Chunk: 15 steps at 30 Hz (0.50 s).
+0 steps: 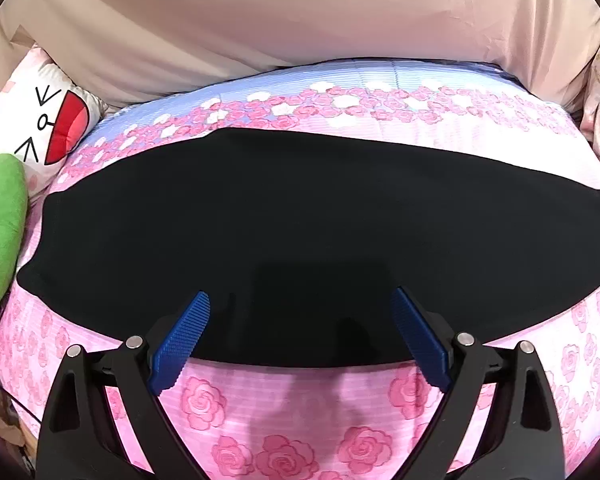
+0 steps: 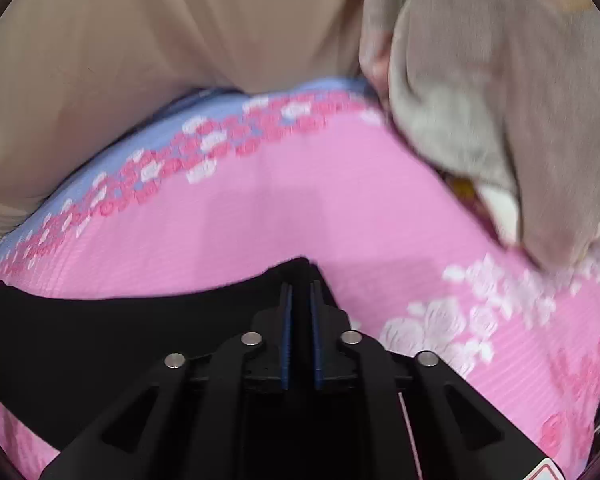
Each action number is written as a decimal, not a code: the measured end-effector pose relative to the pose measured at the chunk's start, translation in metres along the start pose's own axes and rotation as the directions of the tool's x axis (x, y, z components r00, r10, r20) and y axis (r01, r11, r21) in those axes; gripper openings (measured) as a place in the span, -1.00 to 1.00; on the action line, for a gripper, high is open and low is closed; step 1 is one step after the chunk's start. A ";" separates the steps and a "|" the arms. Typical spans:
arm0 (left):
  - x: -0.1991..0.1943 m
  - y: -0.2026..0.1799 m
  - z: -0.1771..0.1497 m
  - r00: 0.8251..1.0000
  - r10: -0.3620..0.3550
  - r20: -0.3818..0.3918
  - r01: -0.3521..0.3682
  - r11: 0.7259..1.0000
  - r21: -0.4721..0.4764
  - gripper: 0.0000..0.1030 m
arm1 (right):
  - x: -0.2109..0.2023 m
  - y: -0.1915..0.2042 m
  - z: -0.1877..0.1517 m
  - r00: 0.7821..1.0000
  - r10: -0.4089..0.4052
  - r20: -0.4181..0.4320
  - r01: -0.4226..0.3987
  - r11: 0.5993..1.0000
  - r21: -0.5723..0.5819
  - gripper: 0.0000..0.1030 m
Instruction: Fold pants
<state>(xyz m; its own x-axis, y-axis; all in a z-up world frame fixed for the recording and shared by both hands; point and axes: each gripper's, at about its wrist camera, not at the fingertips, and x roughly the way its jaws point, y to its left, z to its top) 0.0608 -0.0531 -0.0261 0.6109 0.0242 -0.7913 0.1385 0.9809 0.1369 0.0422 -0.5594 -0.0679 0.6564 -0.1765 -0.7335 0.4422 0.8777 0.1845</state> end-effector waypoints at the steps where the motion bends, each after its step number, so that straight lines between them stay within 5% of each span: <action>1: 0.001 0.002 0.000 1.000 0.004 0.000 -0.004 1.000 -0.001 0.75 | -0.003 -0.003 0.001 1.000 0.008 0.029 -0.008 1.000 0.006 -0.89; 3: 0.006 0.004 0.002 1.000 0.009 -0.010 -0.010 1.000 -0.008 0.75 | 0.015 -0.016 -0.001 1.000 0.027 -0.012 -0.026 0.998 0.055 -0.87; 9: 0.010 0.005 0.003 1.000 -0.012 -0.012 0.012 1.000 -0.005 0.75 | -0.042 -0.035 -0.028 0.994 0.060 0.088 -0.074 0.983 0.165 -0.08; 15: 0.013 0.006 -0.003 0.999 -0.036 -0.021 0.036 0.999 -0.003 0.75 | -0.035 -0.044 -0.064 0.996 0.090 -0.002 -0.087 0.973 0.215 0.02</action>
<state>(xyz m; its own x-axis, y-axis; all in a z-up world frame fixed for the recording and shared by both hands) 0.0671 -0.0468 -0.0372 0.5893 -0.0072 -0.8078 0.1584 0.9816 0.1068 -0.0394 -0.5636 -0.0918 0.6919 -0.0958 -0.7156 0.5044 0.7733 0.3842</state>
